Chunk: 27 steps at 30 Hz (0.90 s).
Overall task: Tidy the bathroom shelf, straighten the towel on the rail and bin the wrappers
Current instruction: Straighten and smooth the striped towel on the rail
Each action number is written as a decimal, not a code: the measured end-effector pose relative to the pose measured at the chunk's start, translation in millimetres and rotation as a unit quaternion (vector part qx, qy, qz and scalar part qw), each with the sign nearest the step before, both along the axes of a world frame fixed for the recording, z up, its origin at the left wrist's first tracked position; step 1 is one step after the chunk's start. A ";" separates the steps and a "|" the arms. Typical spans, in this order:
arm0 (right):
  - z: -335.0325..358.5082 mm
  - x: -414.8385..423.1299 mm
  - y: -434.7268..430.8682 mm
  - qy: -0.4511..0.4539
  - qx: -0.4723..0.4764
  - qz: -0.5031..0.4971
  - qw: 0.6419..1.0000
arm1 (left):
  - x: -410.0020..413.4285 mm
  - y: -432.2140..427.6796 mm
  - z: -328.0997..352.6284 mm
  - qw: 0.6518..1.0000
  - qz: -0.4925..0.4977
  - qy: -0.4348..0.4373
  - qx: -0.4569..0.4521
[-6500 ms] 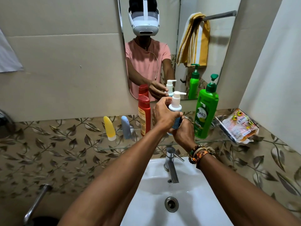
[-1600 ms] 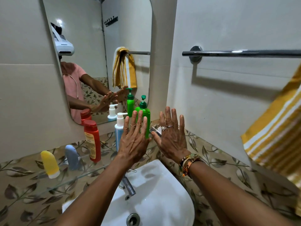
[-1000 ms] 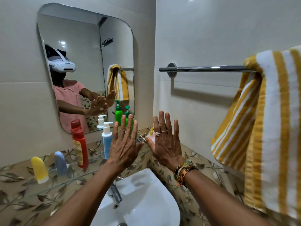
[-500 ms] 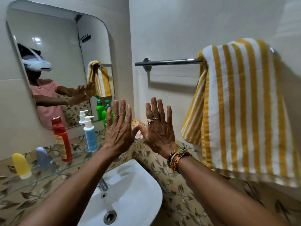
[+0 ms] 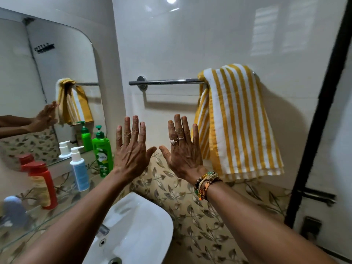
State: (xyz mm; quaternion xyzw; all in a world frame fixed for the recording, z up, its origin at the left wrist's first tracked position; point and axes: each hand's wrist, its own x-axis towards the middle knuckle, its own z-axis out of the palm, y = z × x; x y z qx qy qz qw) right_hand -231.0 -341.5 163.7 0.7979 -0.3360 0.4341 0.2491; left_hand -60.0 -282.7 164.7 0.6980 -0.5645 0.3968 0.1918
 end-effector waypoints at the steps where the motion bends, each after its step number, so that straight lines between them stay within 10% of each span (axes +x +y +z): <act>1: 1.9 -7.2 7.1 -0.004 0.000 -0.004 1.000 | -5.5 0.4 0.9 1.000 -0.013 0.003 -0.001; 13: 20.5 -82.6 47.0 -0.022 -0.009 -0.087 0.996 | -91.6 -2.6 12.5 0.985 -0.169 0.028 0.011; 27: 55.4 -173.5 25.4 -0.099 0.015 -0.157 0.983 | -198.2 -34.0 85.8 0.860 -0.383 0.337 -0.028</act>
